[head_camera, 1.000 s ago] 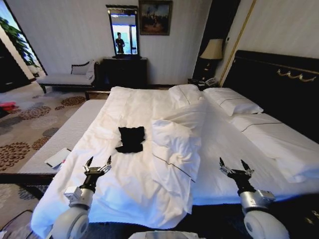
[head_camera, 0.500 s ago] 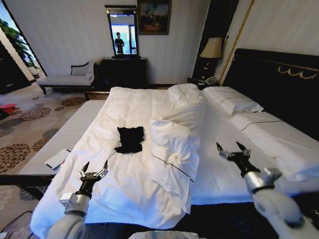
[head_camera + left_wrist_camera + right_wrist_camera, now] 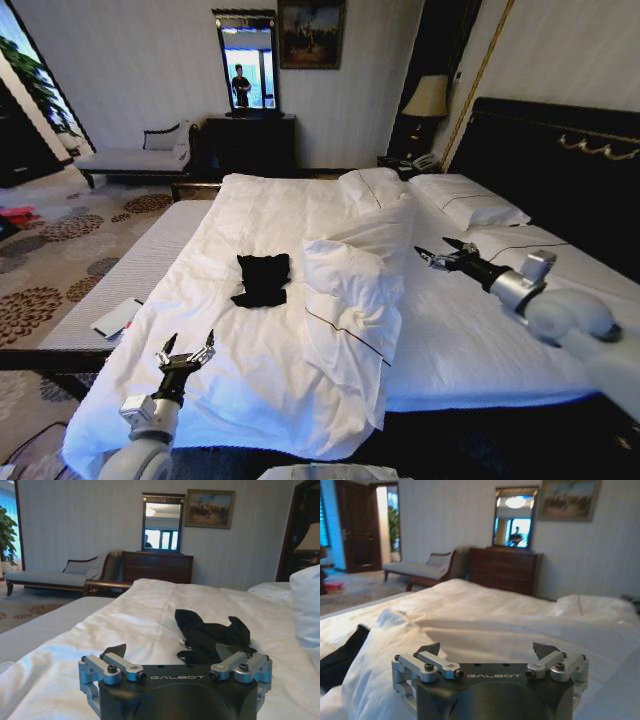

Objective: Fold the clothes on the bed.

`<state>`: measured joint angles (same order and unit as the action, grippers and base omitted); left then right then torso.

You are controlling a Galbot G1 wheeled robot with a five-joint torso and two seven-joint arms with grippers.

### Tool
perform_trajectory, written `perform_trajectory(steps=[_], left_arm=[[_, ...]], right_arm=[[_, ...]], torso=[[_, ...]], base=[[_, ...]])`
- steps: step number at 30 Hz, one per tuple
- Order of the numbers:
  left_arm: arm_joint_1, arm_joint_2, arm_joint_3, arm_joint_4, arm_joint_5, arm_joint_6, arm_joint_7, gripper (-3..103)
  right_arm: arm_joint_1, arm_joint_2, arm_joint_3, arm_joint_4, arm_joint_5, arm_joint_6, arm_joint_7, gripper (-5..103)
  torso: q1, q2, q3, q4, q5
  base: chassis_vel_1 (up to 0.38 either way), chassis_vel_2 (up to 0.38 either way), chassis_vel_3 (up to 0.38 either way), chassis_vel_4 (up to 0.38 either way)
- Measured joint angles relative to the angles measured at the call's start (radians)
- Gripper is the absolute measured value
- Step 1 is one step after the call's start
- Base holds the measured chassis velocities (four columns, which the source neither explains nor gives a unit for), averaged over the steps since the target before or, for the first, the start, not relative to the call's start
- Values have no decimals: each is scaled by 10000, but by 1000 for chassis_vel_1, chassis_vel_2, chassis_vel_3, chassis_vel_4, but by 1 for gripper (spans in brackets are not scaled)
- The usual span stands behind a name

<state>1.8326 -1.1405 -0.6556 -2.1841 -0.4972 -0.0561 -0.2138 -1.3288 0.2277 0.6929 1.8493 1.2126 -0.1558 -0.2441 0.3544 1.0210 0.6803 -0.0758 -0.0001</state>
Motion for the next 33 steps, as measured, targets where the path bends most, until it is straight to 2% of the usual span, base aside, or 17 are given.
perform_trajectory(steps=[3,4,6,8,9,11,13,14,16,19,22,28,29,30,33], left_arm=[[8,-14,35,29,15,3,0,100],[19,-30,60,59,35,4,1,100],[26,-40,92,101,69,11,0,100],[16,-43,98,127,88,28,-6,100],[16,-43,98,127,88,28,-6,100],[3,-45,80,130,90,46,-19,100],[11,-57,36,125,98,52,-36,100],[11,-57,36,125,98,52,-36,100],[79,-112,-6,83,108,53,-40,100],[178,-161,-85,126,108,6,-28,100],[193,-179,-95,200,106,-23,-4,100],[185,-281,-71,267,111,-41,0,100],[185,-298,-71,278,111,-47,1,100],[217,-336,-133,334,94,-99,8,100],[241,-351,-195,344,53,-134,23,100]], right_arm=[[404,-217,-529,-318,256,-27,-383,100],[954,-168,-1373,-567,423,-69,-585,100],[2348,186,-3417,-1066,654,-196,-820,100],[4636,773,-5778,-1787,729,-403,-1103,100],[4636,773,-5778,-1787,729,-403,-1103,100],[6862,1336,-7673,-2475,754,-552,-1516,100],[8410,1757,-8797,-2988,757,-698,-1956,100],[8410,1757,-8797,-2988,757,-698,-1956,100],[10045,2093,-9782,-3465,835,-785,-2385,100],[11469,2410,-10835,-3945,960,-850,-2736,100],[12040,2650,-11349,-4163,950,-908,-3024,100],[13322,3403,-12713,-4846,503,-934,-3996,100],[13587,3607,-13006,-5042,388,-921,-4134,100],[14297,4314,-13747,-5915,-88,-836,-4506,100],[14481,4581,-13972,-6258,-373,-809,-4675,100]], torso=[[0,0,0,0,-3],[0,1,-1,0,-10],[0,0,0,-5,14],[-1,-1,1,-4,12],[-1,-1,1,-4,12],[0,0,0,7,-1],[1,-2,2,9,9],[1,-2,2,9,9],[2,-1,2,14,-7],[1,0,1,3,-2],[-1,0,0,-4,-2],[0,-1,1,6,1],[0,-1,1,6,-3],[0,-1,1,6,-3],[-1,-1,1,3,4]], base=[[0,0,0,0],[0,0,0,0],[0,0,0,0],[0,0,0,0],[0,0,0,0],[0,0,0,0],[0,0,0,0],[0,0,0,0],[0,0,0,0],[0,0,0,0],[0,0,0,0],[0,0,0,0],[0,0,0,0],[0,0,0,0],[0,0,0,0]])
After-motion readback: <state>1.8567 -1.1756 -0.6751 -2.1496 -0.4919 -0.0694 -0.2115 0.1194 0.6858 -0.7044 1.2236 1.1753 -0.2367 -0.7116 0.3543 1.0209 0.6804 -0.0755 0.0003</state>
